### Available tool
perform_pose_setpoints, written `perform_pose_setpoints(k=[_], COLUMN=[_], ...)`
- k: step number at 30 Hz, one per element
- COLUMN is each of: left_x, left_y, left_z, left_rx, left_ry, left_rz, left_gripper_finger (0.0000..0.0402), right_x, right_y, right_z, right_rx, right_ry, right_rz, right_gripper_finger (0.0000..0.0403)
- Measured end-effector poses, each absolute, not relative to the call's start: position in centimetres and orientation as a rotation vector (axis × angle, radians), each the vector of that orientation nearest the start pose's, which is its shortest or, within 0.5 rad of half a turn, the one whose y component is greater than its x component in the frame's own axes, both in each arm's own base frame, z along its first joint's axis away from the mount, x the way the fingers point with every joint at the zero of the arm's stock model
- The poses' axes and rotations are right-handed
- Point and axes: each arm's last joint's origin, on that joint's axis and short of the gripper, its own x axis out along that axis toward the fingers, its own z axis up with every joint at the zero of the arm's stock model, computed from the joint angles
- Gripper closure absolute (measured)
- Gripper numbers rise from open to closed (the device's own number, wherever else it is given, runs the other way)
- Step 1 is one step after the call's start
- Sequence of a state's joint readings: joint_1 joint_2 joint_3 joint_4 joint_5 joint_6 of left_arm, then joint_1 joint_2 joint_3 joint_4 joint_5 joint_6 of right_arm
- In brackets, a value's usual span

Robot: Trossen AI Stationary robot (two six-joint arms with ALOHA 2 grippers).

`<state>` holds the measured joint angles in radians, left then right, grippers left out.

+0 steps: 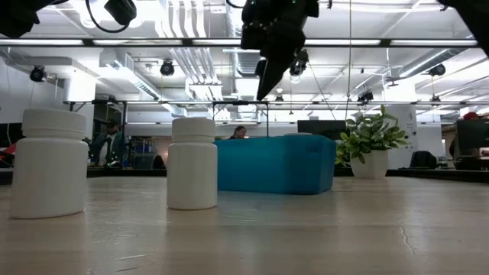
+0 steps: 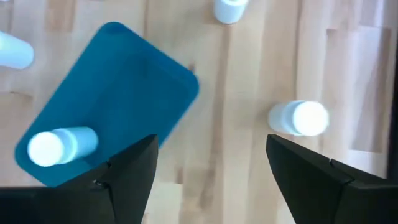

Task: Pick and place pill bottles into a basket
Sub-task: Put the white pill bottle into the blue bin

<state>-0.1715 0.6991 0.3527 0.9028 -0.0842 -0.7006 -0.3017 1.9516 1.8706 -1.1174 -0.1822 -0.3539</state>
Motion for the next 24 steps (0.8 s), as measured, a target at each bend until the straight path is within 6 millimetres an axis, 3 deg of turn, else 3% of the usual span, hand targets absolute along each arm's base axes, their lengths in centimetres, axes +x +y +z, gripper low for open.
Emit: perform_pose_setpoints(k=[5, 15, 24], left_x=[14.9, 14.8, 14.7], left_y=[-2.3, -2.3, -2.4], left_z=[29.8, 29.8, 29.9], left_rx=[-0.753, -0.751, -0.749], left_ry=[-0.501, -0.504, -0.505], left_rz=[-0.278, -0.285, -0.294], left_gripper_finger=[0.0289, 0.0289, 0.0289], right_x=[39.9, 42.2, 42.8], right_y=[-13.7, -17.4, -19.3], right_z=[29.7, 27.5, 26.3], right_rx=[-0.023, -0.013, -0.019], right_ry=[1.203, 1.262, 1.271], right_rz=[0.102, 0.103, 0.100], right_gripper_finger=[0.0115, 0.0113, 0.0124])
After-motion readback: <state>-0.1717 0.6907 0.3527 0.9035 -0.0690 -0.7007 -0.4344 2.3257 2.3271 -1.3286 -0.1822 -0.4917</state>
